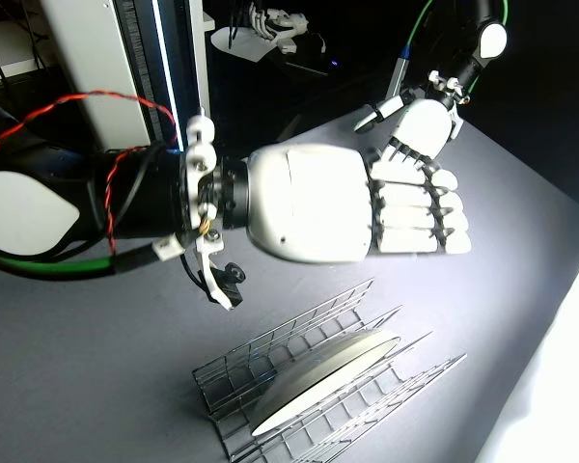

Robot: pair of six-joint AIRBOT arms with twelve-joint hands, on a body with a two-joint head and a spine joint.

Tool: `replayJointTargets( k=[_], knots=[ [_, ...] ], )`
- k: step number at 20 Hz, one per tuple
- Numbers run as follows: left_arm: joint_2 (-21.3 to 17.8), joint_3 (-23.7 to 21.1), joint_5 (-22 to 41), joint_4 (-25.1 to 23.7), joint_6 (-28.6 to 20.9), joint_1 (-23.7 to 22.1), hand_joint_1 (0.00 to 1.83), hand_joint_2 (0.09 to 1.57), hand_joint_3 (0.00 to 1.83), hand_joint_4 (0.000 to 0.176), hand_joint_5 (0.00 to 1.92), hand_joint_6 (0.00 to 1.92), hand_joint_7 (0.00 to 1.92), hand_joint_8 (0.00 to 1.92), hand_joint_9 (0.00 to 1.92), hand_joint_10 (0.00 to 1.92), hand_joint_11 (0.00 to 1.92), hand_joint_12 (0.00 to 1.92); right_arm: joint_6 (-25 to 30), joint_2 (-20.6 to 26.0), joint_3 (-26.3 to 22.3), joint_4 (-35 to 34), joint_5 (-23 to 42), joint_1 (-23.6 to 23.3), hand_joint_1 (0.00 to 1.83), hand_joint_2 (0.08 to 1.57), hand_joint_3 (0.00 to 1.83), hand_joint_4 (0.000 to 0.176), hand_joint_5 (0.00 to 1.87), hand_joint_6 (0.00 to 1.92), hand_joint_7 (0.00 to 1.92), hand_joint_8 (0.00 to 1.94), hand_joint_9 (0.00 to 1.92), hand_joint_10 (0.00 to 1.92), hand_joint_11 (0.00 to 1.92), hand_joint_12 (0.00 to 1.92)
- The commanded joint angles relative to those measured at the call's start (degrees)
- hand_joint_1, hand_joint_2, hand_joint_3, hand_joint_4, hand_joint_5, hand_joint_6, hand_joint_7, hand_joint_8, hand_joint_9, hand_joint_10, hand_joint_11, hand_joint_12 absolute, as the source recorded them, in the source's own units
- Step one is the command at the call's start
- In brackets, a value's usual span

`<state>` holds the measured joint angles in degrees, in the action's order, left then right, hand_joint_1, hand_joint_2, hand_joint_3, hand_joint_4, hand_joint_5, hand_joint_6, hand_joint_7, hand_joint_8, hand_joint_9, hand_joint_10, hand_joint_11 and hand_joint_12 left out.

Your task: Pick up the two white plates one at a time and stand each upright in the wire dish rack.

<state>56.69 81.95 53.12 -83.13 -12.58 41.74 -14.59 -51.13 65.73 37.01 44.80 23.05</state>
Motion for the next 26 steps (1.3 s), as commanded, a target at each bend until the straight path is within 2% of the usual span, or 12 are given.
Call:
replayJointTargets(
  k=[1, 3, 5, 10, 14, 17, 19, 26],
  knots=[
    [0.40, -0.30, 1.91, -1.02, -0.17, 0.72, 0.00, 1.15, 0.00, 0.000, 0.14, 0.00, 0.12, 0.00, 0.11, 0.00, 0.07, 0.11, 0.24, 0.44, -0.30, -1.82, 6.63, -0.85, 1.36, 0.92, 0.02, 0.000, 0.00, 0.00, 0.00, 0.00, 0.00, 0.00, 0.00, 0.00],
    [0.33, 0.08, 3.39, 0.56, -0.10, 0.63, 0.00, 1.15, 0.00, 0.000, 0.13, 0.00, 0.11, 0.00, 0.10, 0.00, 0.06, 0.11, 0.24, 0.43, -1.07, 2.12, 6.99, -0.84, 1.44, 0.96, 0.03, 0.000, 0.00, 0.00, 0.00, 0.00, 0.00, 0.00, 0.00, 0.00],
    [0.18, 0.75, 4.34, 2.00, -0.50, -0.68, 0.00, 1.15, 0.00, 0.000, 0.11, 0.00, 0.09, 0.00, 0.08, 0.00, 0.04, 0.11, 0.24, 0.42, -1.82, 4.70, 7.02, -0.83, 1.45, 1.01, 0.02, 0.000, 0.00, 0.00, 0.00, 0.00, 0.00, 0.00, 0.00, 0.00],
    [-0.48, 2.59, 4.46, 4.38, -1.60, -8.74, 0.00, 1.14, 0.00, 0.000, 0.12, 0.01, 0.10, 0.01, 0.09, 0.01, 0.04, 0.12, 0.23, 0.18, -4.79, 11.04, 5.42, 0.06, 1.57, 1.11, 0.04, 0.000, 0.00, 0.00, 0.00, 0.00, 0.00, 0.00, 0.00, 0.00],
    [-0.20, 4.67, 2.99, 4.37, -1.61, -12.86, 0.00, 1.14, 0.00, 0.000, 0.13, 0.01, 0.11, 0.01, 0.10, 0.01, 0.05, 0.13, 0.22, -0.48, -5.76, 14.22, 4.36, 1.50, 1.64, 1.15, 0.01, 0.000, 0.00, 0.00, 0.00, 0.00, 0.00, 0.00, 0.00, 0.00],
    [0.74, 6.00, 1.79, 3.56, -1.16, -12.31, 0.00, 1.14, 0.00, 0.000, 0.13, 0.01, 0.11, 0.01, 0.10, 0.01, 0.05, 0.13, 0.19, -0.52, -5.96, 14.24, 4.28, 2.50, 1.64, 1.16, 0.02, 0.000, 0.00, 0.00, 0.00, 0.00, 0.00, 0.00, 0.00, 0.00],
    [1.03, 6.13, 1.31, 3.01, -1.04, -11.19, 0.00, 1.14, 0.00, 0.000, 0.11, 0.00, 0.09, 0.00, 0.08, 0.00, 0.02, 0.13, 0.18, -0.49, -5.94, 14.22, 4.44, 2.55, 1.56, 1.16, 0.01, 0.000, 0.00, 0.00, 0.00, 0.00, 0.00, 0.00, 0.02, 0.01],
    [1.65, 6.19, 0.21, 2.68, 0.70, -7.60, 0.00, 1.14, 0.00, 0.000, 0.13, 0.01, 0.11, 0.01, 0.09, 0.01, 0.03, 0.15, 0.19, 0.46, -5.91, 14.21, 4.82, 1.76, 1.56, 1.16, 0.00, 0.000, 0.00, 0.00, 0.00, 0.00, 0.00, 0.00, 0.02, 0.03]
  ],
)
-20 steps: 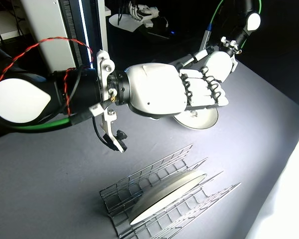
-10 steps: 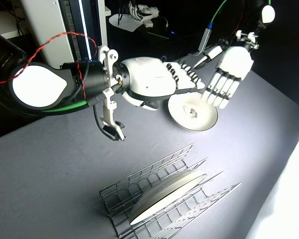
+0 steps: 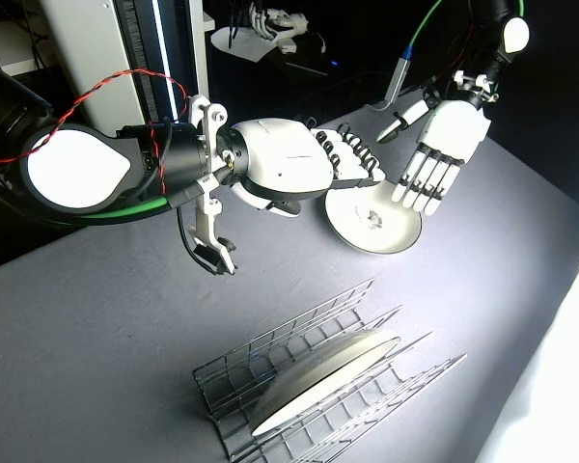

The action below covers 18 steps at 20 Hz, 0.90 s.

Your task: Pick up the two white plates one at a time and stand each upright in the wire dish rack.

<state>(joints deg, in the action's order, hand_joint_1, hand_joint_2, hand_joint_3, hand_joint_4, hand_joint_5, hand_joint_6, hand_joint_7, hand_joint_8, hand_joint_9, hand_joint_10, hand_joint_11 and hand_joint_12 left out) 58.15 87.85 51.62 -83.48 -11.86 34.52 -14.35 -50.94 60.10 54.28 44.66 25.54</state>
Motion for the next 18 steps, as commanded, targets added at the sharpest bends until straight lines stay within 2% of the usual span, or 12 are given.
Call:
replayJointTargets(
  k=[1, 8, 11, 14, 18],
  knots=[
    [0.24, 0.29, 1.70, 3.03, 0.20, 0.14, 0.00, 1.15, 0.00, 0.000, 0.12, 0.01, 0.10, 0.00, 0.08, 0.00, 0.01, 0.15, -0.07, 0.40, -0.27, -3.04, 4.66, -0.69, 1.56, 1.16, 0.00, 0.000, 0.00, 0.00, 0.00, 0.00, 0.00, 0.00, 0.01, 0.03],
    [0.84, 0.43, 0.80, 3.00, 1.52, 3.27, 0.00, 1.15, 0.00, 0.000, 0.16, 0.01, 0.11, 0.00, 0.09, 0.00, 0.01, 0.16, -0.32, 0.65, -0.23, -3.01, 4.24, 0.47, 1.58, 1.16, 0.00, 0.000, 0.00, 0.00, 0.00, 0.00, 0.00, 0.00, 0.00, 0.00],
    [1.09, 0.38, 0.96, 2.97, 1.62, 4.93, 0.00, 1.15, 0.00, 0.000, 0.17, 0.00, 0.15, 0.01, 0.12, 0.00, 0.00, 0.24, -0.35, 0.66, -0.23, -3.00, 4.34, 0.53, 1.65, 1.17, 0.00, 0.000, 0.00, 0.00, 0.00, 0.00, 0.00, 0.00, 0.00, 0.00],
    [1.19, 0.12, 1.46, 2.84, 1.62, 6.30, 0.00, 1.15, 0.00, 0.000, 0.19, 0.00, 0.17, 0.00, 0.14, 0.00, 0.00, 0.28, -0.36, 0.72, -0.24, -2.76, 4.68, 0.93, 1.58, 1.17, 0.00, 0.000, 0.00, 0.00, 0.00, 0.00, 0.00, 0.00, 0.00, 0.00],
    [1.39, -0.04, 1.63, 2.51, 1.66, 6.84, 0.00, 1.14, 0.00, 0.000, 0.21, 0.01, 0.18, 0.01, 0.15, 0.01, 0.01, 0.29, -0.35, 0.76, -0.24, -1.11, 4.89, 2.06, 1.60, 1.17, 0.00, 0.000, 0.00, 0.00, 0.00, 0.00, 0.00, 0.00, 0.03, 0.02]
  ],
)
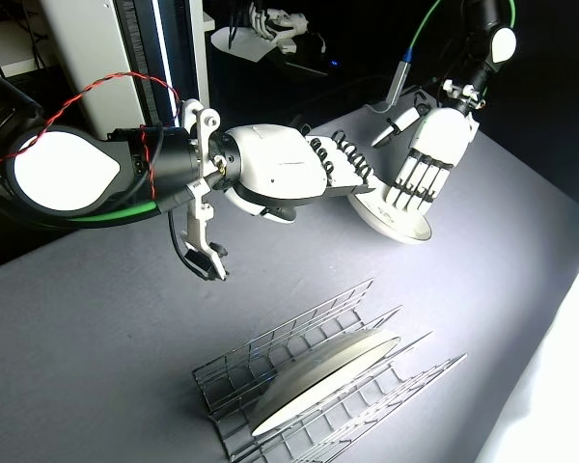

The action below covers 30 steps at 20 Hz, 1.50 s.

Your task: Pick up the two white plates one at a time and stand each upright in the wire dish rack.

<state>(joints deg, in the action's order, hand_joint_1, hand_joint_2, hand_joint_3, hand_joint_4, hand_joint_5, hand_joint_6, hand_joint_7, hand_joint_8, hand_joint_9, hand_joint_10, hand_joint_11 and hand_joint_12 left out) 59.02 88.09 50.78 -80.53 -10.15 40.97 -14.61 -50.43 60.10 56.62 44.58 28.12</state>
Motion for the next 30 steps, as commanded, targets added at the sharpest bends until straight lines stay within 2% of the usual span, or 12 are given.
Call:
replayJointTargets(
  k=[1, 3, 4, 6, 12, 13, 16, 17, 19, 23, 29, 30],
  knots=[
    [0.59, -0.28, 2.52, -0.58, 0.02, 0.45, 0.00, 1.14, 0.00, 0.000, 0.22, 0.01, 0.20, 0.01, 0.17, 0.01, 0.02, 0.30, -0.09, 0.07, -0.24, -3.27, 4.34, -0.21, 1.61, 1.18, 0.00, 0.000, 0.00, 0.00, 0.00, 0.00, 0.00, 0.00, 0.01, 0.00],
    [0.60, -0.28, 2.55, -0.65, 0.02, 0.47, 0.00, 1.14, 0.00, 0.000, 0.20, 0.00, 0.18, 0.00, 0.15, 0.00, 0.00, 0.30, -0.09, -0.68, -0.21, -3.27, 3.01, -0.19, 1.65, 1.16, 0.00, 0.000, 0.00, 0.00, 0.00, 0.00, 0.00, 0.00, 0.04, 0.02],
    [0.61, -0.28, 2.57, -0.65, 0.02, 0.46, 0.00, 1.15, 0.00, 0.000, 0.18, 0.00, 0.15, 0.00, 0.13, 0.00, 0.00, 0.29, -0.09, -1.30, -0.19, -3.27, 2.18, -0.21, 1.59, 1.17, 0.00, 0.000, 0.00, 0.00, 0.00, 0.00, 0.00, 0.00, 0.04, 0.02],
    [0.61, -0.30, 2.66, -0.65, 0.02, 0.46, 0.00, 1.14, 0.00, 0.000, 0.17, 0.00, 0.13, 0.00, 0.12, 0.00, 0.00, 0.27, -0.09, -3.05, 0.17, -3.27, 0.38, -0.50, 1.58, 1.18, 0.00, 0.000, 0.00, 0.00, 0.00, 0.00, 0.00, 0.00, 0.01, 0.01],
    [0.61, -0.41, 2.68, -0.64, 0.02, 0.45, 0.00, 1.13, 0.00, 0.000, 0.14, 0.00, 0.12, 0.00, 0.11, 0.00, 0.00, 0.29, -0.10, -10.26, 4.04, -3.26, -4.68, -2.71, 1.61, 1.17, 0.00, 0.000, 0.00, 0.00, 0.00, 0.00, 0.00, 0.00, 0.02, 0.03],
    [0.61, -0.47, 2.68, -0.64, 0.02, 0.45, 0.00, 1.13, 0.00, 0.000, 0.13, 0.00, 0.11, 0.00, 0.10, 0.00, 0.00, 0.27, -0.12, -12.28, 5.19, -3.25, -5.71, -2.79, 1.65, 1.18, 0.00, 0.000, 0.00, 0.00, 0.00, 0.00, 0.00, 0.00, 0.01, 0.03],
    [0.61, -0.47, 2.70, -0.64, 0.02, 0.45, 0.00, 1.13, 0.00, 0.000, 0.11, 0.00, 0.09, 0.00, 0.08, 0.00, 0.00, 0.21, -0.18, -14.46, 6.00, -3.24, -7.15, -2.79, 1.63, 1.19, 0.01, 0.000, 0.00, 0.00, 0.00, 0.00, 0.00, 0.00, 0.01, 0.04],
    [0.61, -0.48, 2.70, -0.64, 0.02, 0.45, 0.00, 1.14, 0.00, 0.000, 0.12, 0.00, 0.10, 0.00, 0.08, 0.00, 0.00, 0.18, -0.23, -15.33, 6.33, -3.24, -7.69, -2.69, 1.66, 1.18, 0.01, 0.000, 0.01, 0.00, 0.00, 0.00, 0.00, 0.00, 0.00, 0.13],
    [0.61, -0.52, 2.72, -0.64, 0.02, 0.45, 0.00, 1.13, 0.00, 0.000, 0.10, 0.00, 0.08, 0.00, 0.06, 0.00, 0.00, 0.17, -0.29, -17.10, 7.02, -3.23, -8.77, -2.63, 1.65, 1.19, 0.00, 0.000, 0.00, 0.00, 0.00, 0.00, 0.00, 0.00, 0.00, 0.06],
    [0.61, -0.66, 2.72, -0.64, 0.02, 0.44, 0.00, 1.13, 0.00, 0.000, 0.09, 0.00, 0.07, 0.00, 0.05, 0.00, 0.00, 0.14, -0.67, -20.19, 8.35, -3.22, -11.07, -2.67, 1.63, 1.20, 0.01, 0.000, 0.00, 0.00, 0.00, 0.00, 0.00, 0.00, 0.00, 0.06],
    [0.61, -0.76, 2.72, -0.64, 0.02, 0.43, 0.00, 1.13, 0.00, 0.000, 0.10, 0.01, 0.07, 0.01, 0.05, 0.01, 0.00, 0.11, -0.69, -26.12, 13.70, -2.66, -12.44, -3.21, 1.63, 1.20, 0.00, 0.000, 0.00, 0.00, 0.00, 0.00, 0.00, 0.00, 0.00, 0.10],
    [0.62, -0.77, 2.72, -0.64, 0.02, 0.43, 0.00, 1.14, 0.00, 0.000, 0.10, 0.01, 0.07, 0.01, 0.05, 0.00, 0.00, 0.11, -0.69, -26.89, 14.65, -2.64, -12.45, -3.45, 1.62, 1.20, 0.00, 0.000, 0.00, 0.00, 0.00, 0.00, 0.00, 0.00, 0.00, 0.06]
  ],
)
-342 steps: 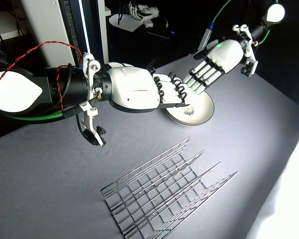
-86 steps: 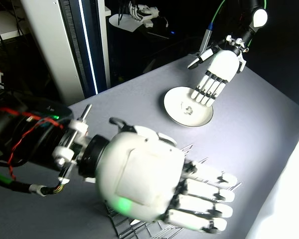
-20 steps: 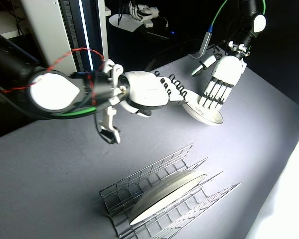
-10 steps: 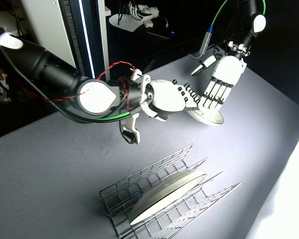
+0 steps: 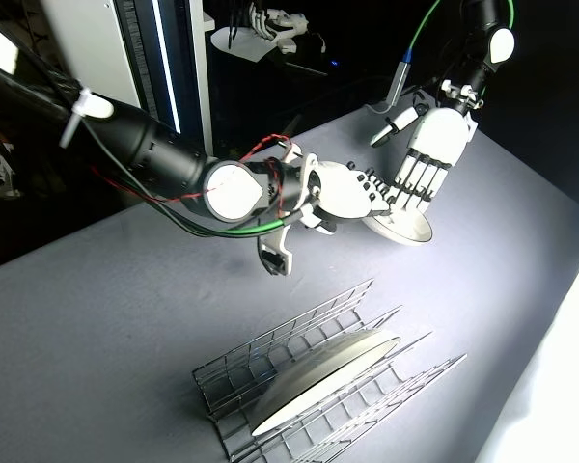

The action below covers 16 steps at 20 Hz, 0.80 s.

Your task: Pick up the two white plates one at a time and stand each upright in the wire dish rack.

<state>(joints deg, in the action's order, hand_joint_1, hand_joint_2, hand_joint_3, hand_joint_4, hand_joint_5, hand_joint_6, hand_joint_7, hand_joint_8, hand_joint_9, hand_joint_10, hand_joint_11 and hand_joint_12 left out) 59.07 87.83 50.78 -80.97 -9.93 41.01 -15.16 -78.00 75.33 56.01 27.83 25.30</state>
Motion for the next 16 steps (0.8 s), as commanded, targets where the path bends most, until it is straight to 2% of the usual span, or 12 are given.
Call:
replayJointTargets(
  k=[1, 5, 6, 8, 10, 12, 14, 16],
  knots=[
    [0.62, -0.50, 2.72, -0.22, -0.20, 0.39, 0.00, 1.14, 0.00, 0.000, 0.10, 0.01, 0.07, 0.00, 0.05, 0.00, 0.01, 0.12, -0.13, -0.57, 0.86, -2.02, 4.29, -1.05, 1.63, 1.20, 0.00, 0.000, 0.00, 0.00, 0.00, 0.00, 0.00, 0.00, 0.00, 0.06],
    [0.73, -0.50, 2.72, -0.22, -0.20, 0.39, 0.00, 1.14, 0.00, 0.000, 0.11, 0.01, 0.08, 0.01, 0.05, 0.00, 0.00, 0.12, -0.07, -3.63, 4.13, -2.03, 4.20, -2.59, 1.67, 1.22, 0.01, 0.000, 0.00, 0.00, 0.00, 0.00, 0.00, 0.00, 0.05, 0.05],
    [0.73, -0.50, 2.72, -0.22, -0.20, 0.38, 0.00, 1.14, 0.00, 0.000, 0.11, 0.01, 0.08, 0.01, 0.06, 0.00, 0.01, 0.13, -0.01, -4.28, 4.47, -2.04, 4.01, -2.84, 1.66, 1.24, 0.00, 0.000, 0.00, 0.00, 0.00, 0.00, 0.00, 0.00, 0.01, 0.16],
    [0.74, -0.50, 2.72, -0.22, -0.20, 0.38, 0.00, 1.14, 0.00, 0.000, 0.11, 0.00, 0.07, 0.00, 0.04, 0.00, 0.00, 0.13, 0.00, -4.80, 4.48, -2.04, 3.82, -2.90, 1.59, 1.27, 0.00, 0.000, 0.00, 0.00, 0.00, 0.00, 0.00, 0.00, 0.00, 0.17],
    [0.74, -0.51, 2.72, -0.22, -0.20, 0.38, 0.00, 1.14, 0.00, 0.000, 0.11, 0.00, 0.07, 0.00, 0.04, 0.00, 0.00, 0.11, 0.00, -4.92, 4.48, -2.04, 3.71, -2.55, 1.61, 1.26, 0.00, 0.000, 0.01, 0.00, 0.00, 0.00, 0.00, 0.00, 0.00, 0.36],
    [0.74, -0.52, 2.72, -0.22, -0.20, 0.39, 0.00, 1.14, 0.00, 0.000, 0.10, 0.00, 0.05, 0.00, 0.02, 0.00, 0.00, 0.09, 0.00, -4.93, 4.48, -2.04, 3.63, -1.95, 1.61, 1.27, 0.00, 0.000, 0.02, 0.01, 0.00, 0.00, 0.00, 0.00, 0.00, 0.42],
    [0.74, -0.53, 2.72, -0.22, -0.21, 0.39, 0.00, 1.14, 0.00, 0.000, 0.12, 0.01, 0.07, 0.01, 0.04, 0.01, 0.01, 0.10, 0.00, -4.93, 4.48, -2.04, 3.62, -1.40, 1.60, 1.27, 0.00, 0.000, 0.04, 0.01, 0.00, 0.00, 0.00, 0.00, 0.00, 0.34],
    [0.74, -0.54, 2.72, -0.22, -0.21, 0.39, 0.00, 1.14, 0.00, 0.000, 0.11, 0.00, 0.07, 0.01, 0.04, 0.00, 0.00, 0.07, 0.00, -4.93, 4.48, -2.03, 3.62, -0.87, 1.58, 1.27, 0.00, 0.000, 0.06, 0.01, 0.00, 0.00, 0.00, 0.00, 0.00, 0.43]
  ],
)
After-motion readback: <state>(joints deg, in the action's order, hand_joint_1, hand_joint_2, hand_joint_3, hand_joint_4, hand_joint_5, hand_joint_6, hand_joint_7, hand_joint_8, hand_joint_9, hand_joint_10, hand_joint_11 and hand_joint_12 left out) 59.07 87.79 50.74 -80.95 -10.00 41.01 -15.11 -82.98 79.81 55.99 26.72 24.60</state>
